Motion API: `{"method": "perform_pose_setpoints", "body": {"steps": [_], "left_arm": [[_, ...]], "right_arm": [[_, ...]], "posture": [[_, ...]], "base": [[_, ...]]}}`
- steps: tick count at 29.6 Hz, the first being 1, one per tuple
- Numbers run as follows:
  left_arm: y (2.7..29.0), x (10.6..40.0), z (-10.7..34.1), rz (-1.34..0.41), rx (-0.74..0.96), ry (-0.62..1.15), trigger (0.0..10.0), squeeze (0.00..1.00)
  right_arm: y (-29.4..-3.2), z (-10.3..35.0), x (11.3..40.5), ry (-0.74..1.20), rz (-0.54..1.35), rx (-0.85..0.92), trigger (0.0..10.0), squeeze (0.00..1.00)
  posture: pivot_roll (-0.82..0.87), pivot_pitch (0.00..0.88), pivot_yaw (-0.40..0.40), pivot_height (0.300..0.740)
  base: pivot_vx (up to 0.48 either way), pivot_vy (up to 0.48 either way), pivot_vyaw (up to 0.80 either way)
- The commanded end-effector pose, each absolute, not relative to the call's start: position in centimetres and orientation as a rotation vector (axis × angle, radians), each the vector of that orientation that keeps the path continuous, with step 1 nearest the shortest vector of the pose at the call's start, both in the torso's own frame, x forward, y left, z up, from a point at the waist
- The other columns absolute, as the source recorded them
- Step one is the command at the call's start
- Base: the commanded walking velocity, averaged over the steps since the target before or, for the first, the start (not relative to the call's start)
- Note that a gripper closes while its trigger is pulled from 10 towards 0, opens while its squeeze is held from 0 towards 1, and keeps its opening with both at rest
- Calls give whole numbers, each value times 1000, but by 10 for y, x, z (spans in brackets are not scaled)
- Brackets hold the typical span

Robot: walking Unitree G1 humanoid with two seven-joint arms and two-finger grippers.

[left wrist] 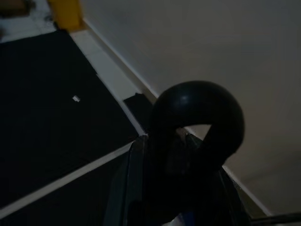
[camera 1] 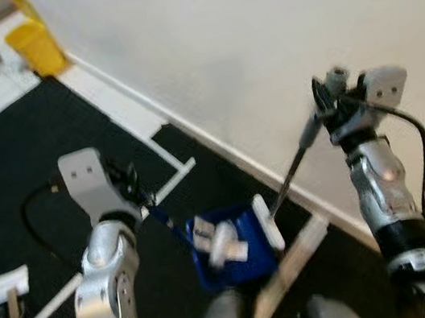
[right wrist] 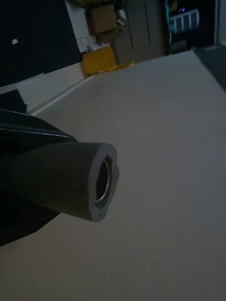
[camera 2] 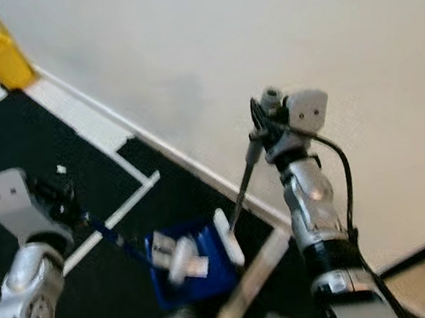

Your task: Sweep floor

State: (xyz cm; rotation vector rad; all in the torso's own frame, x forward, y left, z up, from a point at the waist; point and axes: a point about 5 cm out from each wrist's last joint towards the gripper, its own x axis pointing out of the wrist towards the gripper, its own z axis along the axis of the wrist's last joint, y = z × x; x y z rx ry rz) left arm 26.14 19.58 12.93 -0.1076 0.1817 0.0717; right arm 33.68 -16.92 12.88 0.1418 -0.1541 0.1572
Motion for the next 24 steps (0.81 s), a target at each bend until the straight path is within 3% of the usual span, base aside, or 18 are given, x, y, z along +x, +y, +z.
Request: {"method": "perform_pose_setpoints", "body": {"steps": [1, 24], "left_arm": [[195, 262, 137, 60, -110, 142, 10000, 0], [192, 262, 135, 62, -113, 149, 10000, 0]], "right_arm": [[-170, 132, 337, -179, 158, 144, 10000, 0], [-171, 130, 336, -171, 154, 144, 10000, 0]], "posture": [[69, 71, 11, 740], [66, 77, 9, 740]], "base": [[0, 0, 769], [0, 0, 765]]}}
